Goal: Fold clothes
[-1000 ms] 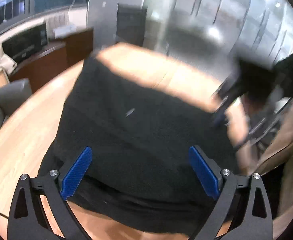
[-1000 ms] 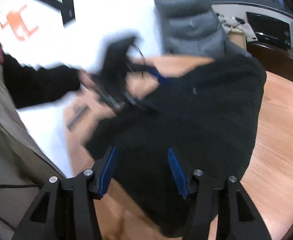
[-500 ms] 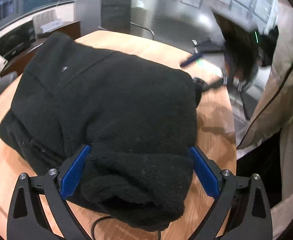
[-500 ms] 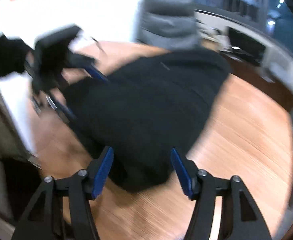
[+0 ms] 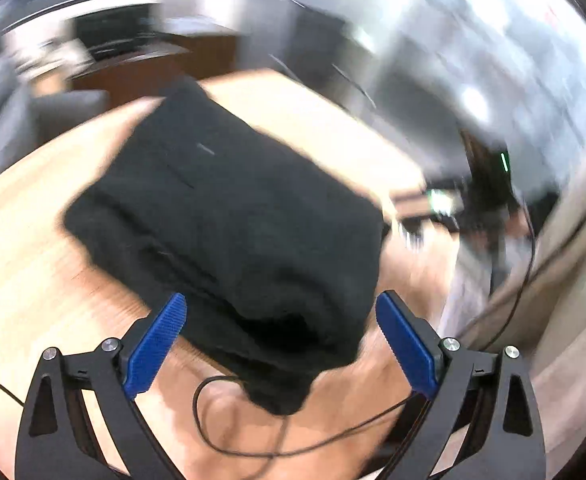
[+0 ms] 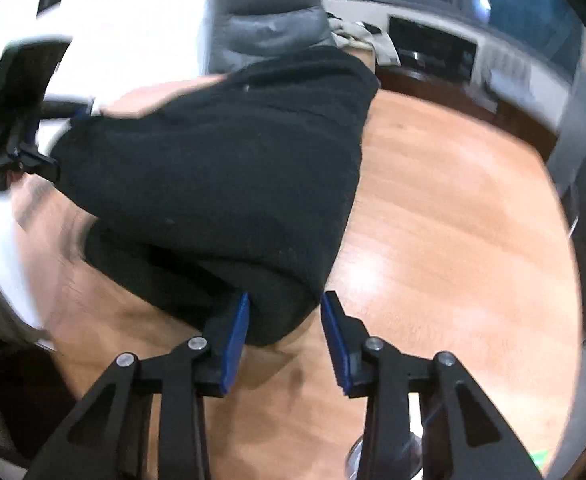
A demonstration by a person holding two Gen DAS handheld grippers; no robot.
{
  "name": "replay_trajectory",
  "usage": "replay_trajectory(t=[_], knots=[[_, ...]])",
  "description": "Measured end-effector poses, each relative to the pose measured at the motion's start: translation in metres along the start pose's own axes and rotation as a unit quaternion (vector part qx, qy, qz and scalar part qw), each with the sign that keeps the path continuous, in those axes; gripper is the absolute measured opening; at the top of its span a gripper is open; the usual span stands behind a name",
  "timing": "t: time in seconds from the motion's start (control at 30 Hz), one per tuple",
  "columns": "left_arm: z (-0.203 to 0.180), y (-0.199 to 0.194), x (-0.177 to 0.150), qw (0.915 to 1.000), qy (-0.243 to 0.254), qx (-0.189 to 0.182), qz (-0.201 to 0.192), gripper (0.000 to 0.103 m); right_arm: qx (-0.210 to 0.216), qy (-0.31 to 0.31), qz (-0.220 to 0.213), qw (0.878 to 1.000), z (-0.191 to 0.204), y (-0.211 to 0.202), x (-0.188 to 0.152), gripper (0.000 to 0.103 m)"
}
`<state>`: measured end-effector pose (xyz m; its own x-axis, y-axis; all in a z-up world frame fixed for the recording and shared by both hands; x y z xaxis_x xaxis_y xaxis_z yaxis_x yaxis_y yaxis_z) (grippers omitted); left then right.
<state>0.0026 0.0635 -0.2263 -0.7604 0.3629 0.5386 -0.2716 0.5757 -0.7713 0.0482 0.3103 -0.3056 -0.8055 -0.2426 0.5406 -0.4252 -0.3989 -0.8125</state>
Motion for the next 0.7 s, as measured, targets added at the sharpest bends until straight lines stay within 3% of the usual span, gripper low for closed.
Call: replay_trajectory(t=[0.03,0.13,0.17,0.23,0.3,0.33,0.4,0.47,0.57,0.67,0.7], knots=[[0.003,-0.010,0.004,0.9996,-0.026,0.006,-0.013,0.103,0.014,0.008,-0.003,1.000,-0.005,-0.010,0.006,0.042],[0.027,-0.012,0.020,0.9913,-0.124,0.022,-0.039,0.103,0.054,0.031,-0.004,0.998,-0.022,-0.025,0.027,0.075],[0.040,-0.001,0.021,0.9824,-0.182,0.000,-0.041,0.103,0.074,0.043,-0.002,0.996,-0.030,-0.019,0.036,0.080],[0.054,0.028,0.020,0.9598,-0.272,-0.066,-0.025,0.103,0.113,0.068,0.003,0.991,-0.046,-0.008,0.055,0.081],[0.067,0.054,0.012,0.9299,-0.344,-0.130,0.003,0.103,0.152,0.092,0.009,0.984,-0.062,0.003,0.075,0.082],[0.073,0.064,0.005,0.9205,-0.365,-0.139,0.014,0.103,0.172,0.104,0.011,0.980,-0.070,0.008,0.085,0.083],[0.092,0.085,-0.012,0.9120,-0.392,-0.115,0.032,0.103,0.210,0.106,0.049,0.971,-0.067,0.039,0.097,0.085],[0.104,0.099,-0.026,0.9013,-0.417,-0.111,0.041,0.103,0.223,0.112,0.087,0.964,-0.068,0.069,0.100,0.085],[0.104,0.114,-0.043,0.8928,-0.427,-0.133,0.054,0.103,0.240,0.101,0.136,0.956,-0.061,0.102,0.094,0.085],[0.096,0.128,-0.049,0.8762,-0.446,-0.177,0.049,0.103,0.263,0.088,0.145,0.950,-0.047,0.119,0.092,0.085],[0.094,0.130,-0.048,0.8747,-0.445,-0.186,0.045,0.103,0.269,0.090,0.147,0.948,-0.043,0.124,0.091,0.086]])
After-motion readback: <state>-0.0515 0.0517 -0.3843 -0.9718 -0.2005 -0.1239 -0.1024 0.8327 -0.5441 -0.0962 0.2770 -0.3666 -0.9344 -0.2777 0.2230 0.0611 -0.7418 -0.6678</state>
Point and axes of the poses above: each gripper's, at about its wrist camera, not at the fingertips, and y roughly the way its jaws point, z to its left, x to its top, the point moved 9 cm from there along y, roughly the way its jaws point, and after that the axes turned 3 degrees about z, right-handed, at the moved point
